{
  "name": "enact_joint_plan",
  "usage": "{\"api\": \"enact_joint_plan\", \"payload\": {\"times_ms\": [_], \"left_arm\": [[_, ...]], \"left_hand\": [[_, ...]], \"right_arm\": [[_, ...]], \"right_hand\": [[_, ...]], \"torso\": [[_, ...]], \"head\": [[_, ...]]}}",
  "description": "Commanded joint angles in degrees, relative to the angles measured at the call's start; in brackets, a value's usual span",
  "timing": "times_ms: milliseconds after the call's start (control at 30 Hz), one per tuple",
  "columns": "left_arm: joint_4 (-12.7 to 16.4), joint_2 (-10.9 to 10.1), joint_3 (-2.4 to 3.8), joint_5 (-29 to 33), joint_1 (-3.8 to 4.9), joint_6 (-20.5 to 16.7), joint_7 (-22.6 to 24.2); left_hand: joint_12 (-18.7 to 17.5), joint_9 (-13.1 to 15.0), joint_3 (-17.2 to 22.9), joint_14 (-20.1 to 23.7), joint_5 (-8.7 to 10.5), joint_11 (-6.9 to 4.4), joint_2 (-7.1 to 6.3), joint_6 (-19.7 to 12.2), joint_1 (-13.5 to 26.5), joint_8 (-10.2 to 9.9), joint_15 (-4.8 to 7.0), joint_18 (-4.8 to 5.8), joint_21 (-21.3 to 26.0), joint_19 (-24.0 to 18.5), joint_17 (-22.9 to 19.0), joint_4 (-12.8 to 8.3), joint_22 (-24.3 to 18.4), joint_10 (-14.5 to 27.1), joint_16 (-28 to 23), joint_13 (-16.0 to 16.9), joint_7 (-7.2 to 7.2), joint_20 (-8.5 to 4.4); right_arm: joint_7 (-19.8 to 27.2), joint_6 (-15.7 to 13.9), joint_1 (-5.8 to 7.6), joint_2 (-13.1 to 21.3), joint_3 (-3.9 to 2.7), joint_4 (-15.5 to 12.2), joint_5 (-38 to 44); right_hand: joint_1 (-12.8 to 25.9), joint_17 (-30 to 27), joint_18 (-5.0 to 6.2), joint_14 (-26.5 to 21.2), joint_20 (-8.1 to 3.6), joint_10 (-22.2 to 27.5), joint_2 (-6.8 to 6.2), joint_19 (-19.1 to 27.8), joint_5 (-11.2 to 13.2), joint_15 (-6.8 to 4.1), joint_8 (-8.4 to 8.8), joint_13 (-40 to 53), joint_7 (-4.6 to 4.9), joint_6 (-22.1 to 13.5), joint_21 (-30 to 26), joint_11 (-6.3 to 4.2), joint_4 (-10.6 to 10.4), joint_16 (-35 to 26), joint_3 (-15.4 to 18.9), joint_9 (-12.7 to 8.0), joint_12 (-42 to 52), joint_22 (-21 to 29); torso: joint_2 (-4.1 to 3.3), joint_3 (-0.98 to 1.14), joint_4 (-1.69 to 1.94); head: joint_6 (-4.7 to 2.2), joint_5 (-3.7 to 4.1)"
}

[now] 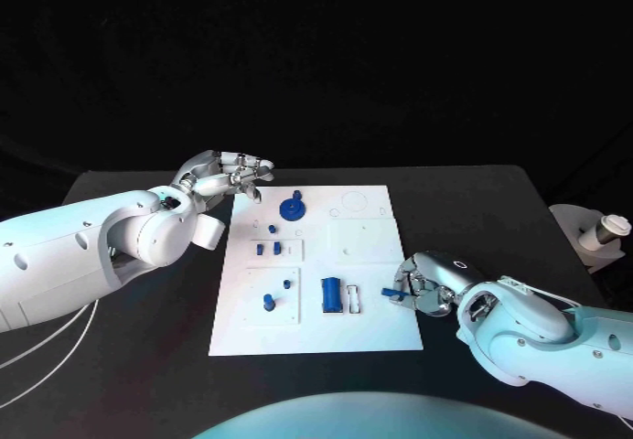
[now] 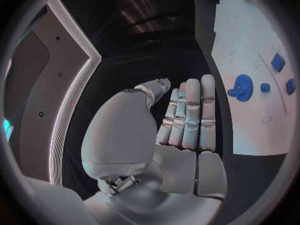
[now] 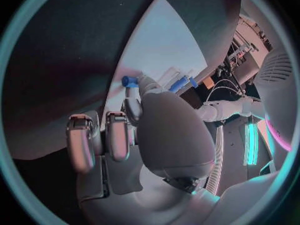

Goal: Assemble the parts on the task board

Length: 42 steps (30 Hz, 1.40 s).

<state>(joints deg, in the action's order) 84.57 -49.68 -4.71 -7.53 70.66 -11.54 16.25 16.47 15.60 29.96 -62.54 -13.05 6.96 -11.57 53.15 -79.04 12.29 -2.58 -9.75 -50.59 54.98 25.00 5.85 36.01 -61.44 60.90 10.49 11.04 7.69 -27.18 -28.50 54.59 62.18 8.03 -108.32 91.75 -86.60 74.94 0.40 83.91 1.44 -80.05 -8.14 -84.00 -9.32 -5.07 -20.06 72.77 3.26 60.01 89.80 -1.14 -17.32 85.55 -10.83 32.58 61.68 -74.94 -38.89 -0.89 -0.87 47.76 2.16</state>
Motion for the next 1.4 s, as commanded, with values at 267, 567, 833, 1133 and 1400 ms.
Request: {"api": "enact_joint_plan", "payload": {"times_ms": [267, 567, 833, 1133, 1400], "left_arm": [[0.17, -0.02, 0.01, 0.21, 0.04, 1.08, -0.03], [0.16, 0.02, -0.01, 0.18, 0.03, 1.03, -0.06], [0.23, 0.14, -0.01, 0.17, 0.03, 1.02, -0.05], [0.29, 0.15, -0.01, 0.17, 0.03, 1.04, -0.06], [0.37, 0.20, -0.01, 0.17, 0.03, 1.13, -0.07]], "left_hand": [[0.21, -0.05, -0.06, 0.26, -0.22, -0.10, 0.59, -0.49, -0.06, -0.06, 0.03, -0.78, 0.20, 0.00, -0.05, 0.21, -0.05, 0.42, 0.37, 0.05, 0.01, 0.32], [0.26, -0.06, -0.04, 0.26, -0.24, -0.10, 0.64, -0.51, -0.08, -0.05, 0.04, -0.79, 0.23, 0.02, -0.06, 0.24, -0.07, 0.49, 0.39, 0.06, 0.01, 0.32], [0.29, -0.06, -0.03, 0.26, -0.24, -0.10, 0.66, -0.52, -0.09, -0.05, 0.04, -0.79, 0.24, 0.02, -0.06, 0.26, -0.07, 0.51, 0.40, 0.06, 0.01, 0.32], [0.29, -0.06, -0.03, 0.26, -0.24, -0.10, 0.66, -0.52, -0.09, -0.05, 0.04, -0.79, 0.24, 0.02, -0.06, 0.26, -0.07, 0.51, 0.40, 0.06, 0.01, 0.32], [0.29, -0.06, -0.03, 0.26, -0.24, -0.10, 0.66, -0.52, -0.09, -0.05, 0.04, -0.79, 0.24, 0.02, -0.06, 0.26, -0.07, 0.51, 0.40, 0.06, 0.01, 0.32]], "right_arm": [[-3.18, 6.82, -0.72, -0.62, 0.59, -0.22, 7.31], [-3.13, 0.43, 1.00, -1.00, 0.48, -2.00, 2.72], [-1.28, -3.68, 2.85, -3.04, 0.42, -3.27, -9.55], [-0.60, -2.69, 2.81, -5.31, 0.43, -2.28, -15.61], [-1.02, 0.01, 2.06, -7.48, 0.47, -0.80, -17.56]], "right_hand": [[1.66, 4.02, -0.40, 3.98, -0.12, -0.62, -3.06, -6.00, 0.06, 0.13, -0.36, 0.40, -0.37, 1.17, 0.20, -0.27, 2.83, 0.18, -11.76, 0.29, 0.44, -15.06], [6.55, 5.23, -0.40, 4.25, -0.31, -2.00, -2.86, -6.00, -7.11, -0.15, -2.32, 1.02, -0.72, -0.26, 0.20, -0.43, 3.55, 0.63, -18.49, 2.74, 1.65, -15.06], [11.53, 5.66, -0.40, 4.33, -0.34, -2.43, -3.05, -6.00, -9.85, -0.11, -3.67, 1.35, -0.61, -0.96, 0.20, -0.50, 4.47, 0.79, -22.11, 4.44, 1.97, -15.06], [15.23, 5.98, -0.40, 4.39, -0.37, -2.65, -3.72, -6.00, -11.47, -0.13, -4.12, 1.70, -0.70, -0.81, 0.20, -0.55, 4.18, 0.90, -21.67, 4.95, 2.35, -15.06], [18.83, 6.60, -0.40, 4.52, -0.40, -2.99, -3.56, -6.00, -11.64, -0.15, -4.29, 2.39, -0.74, -0.40, 0.20, -0.58, 3.00, 1.15, -20.30, 5.07, 3.31, -15.06]], "torso": [[0.02, 0.02, 0.00], [-0.02, -0.03, 0.01], [-0.03, -0.06, 0.07], [-0.03, -0.03, 0.04], [-0.09, 0.03, 0.07]], "head": [[-0.02, -0.05], [-0.18, 0.04], [-0.24, 0.15], [-0.06, 0.08], [0.00, -0.04]]}}
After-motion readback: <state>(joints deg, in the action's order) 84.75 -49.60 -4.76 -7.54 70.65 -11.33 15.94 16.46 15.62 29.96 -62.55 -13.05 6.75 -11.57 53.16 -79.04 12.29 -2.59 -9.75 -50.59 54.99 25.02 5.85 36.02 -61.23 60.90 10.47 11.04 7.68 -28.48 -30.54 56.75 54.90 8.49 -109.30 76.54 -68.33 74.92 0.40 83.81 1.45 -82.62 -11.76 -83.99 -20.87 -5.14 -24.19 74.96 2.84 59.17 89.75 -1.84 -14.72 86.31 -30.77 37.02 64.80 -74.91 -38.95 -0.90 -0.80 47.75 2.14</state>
